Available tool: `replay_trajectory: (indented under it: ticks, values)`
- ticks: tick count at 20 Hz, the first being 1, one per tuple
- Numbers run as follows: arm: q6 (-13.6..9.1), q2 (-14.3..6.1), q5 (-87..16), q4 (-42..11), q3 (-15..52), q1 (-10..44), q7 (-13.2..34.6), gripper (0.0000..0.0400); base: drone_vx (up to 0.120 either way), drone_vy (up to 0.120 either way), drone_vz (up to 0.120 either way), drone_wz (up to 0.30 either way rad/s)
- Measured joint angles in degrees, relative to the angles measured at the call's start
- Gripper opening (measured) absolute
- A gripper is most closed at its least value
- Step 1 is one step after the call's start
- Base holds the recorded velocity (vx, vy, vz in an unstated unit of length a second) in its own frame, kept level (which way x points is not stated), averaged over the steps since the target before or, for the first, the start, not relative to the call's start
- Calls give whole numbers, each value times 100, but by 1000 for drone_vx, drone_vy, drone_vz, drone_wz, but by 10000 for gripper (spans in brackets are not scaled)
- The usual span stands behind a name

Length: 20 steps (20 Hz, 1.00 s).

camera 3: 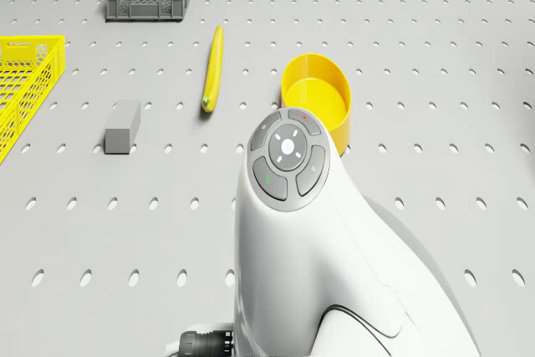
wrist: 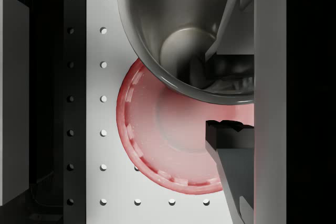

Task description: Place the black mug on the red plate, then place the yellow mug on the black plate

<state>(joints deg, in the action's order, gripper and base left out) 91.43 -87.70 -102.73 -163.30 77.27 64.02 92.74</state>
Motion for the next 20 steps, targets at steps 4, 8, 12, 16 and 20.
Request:
replay_trajectory:
  ticks: [4, 8, 12, 16, 20]
  values:
    - [57, -57, 34, 38, 18, -294, -332, 110, 0, 0, 0, 0]
    - [132, -110, 22, 104, -14, -553, -655, 110, 0, 0, 0, 0]
    - [266, -151, -187, 200, -252, -650, -828, 110, 0, 0, 0, 0]
    - [424, -172, -488, 316, -586, -643, -902, 110, 0, 0, 0, 0]
    - [579, -169, -801, 448, -930, -588, -932, 110, 0, 0, 0, 0]
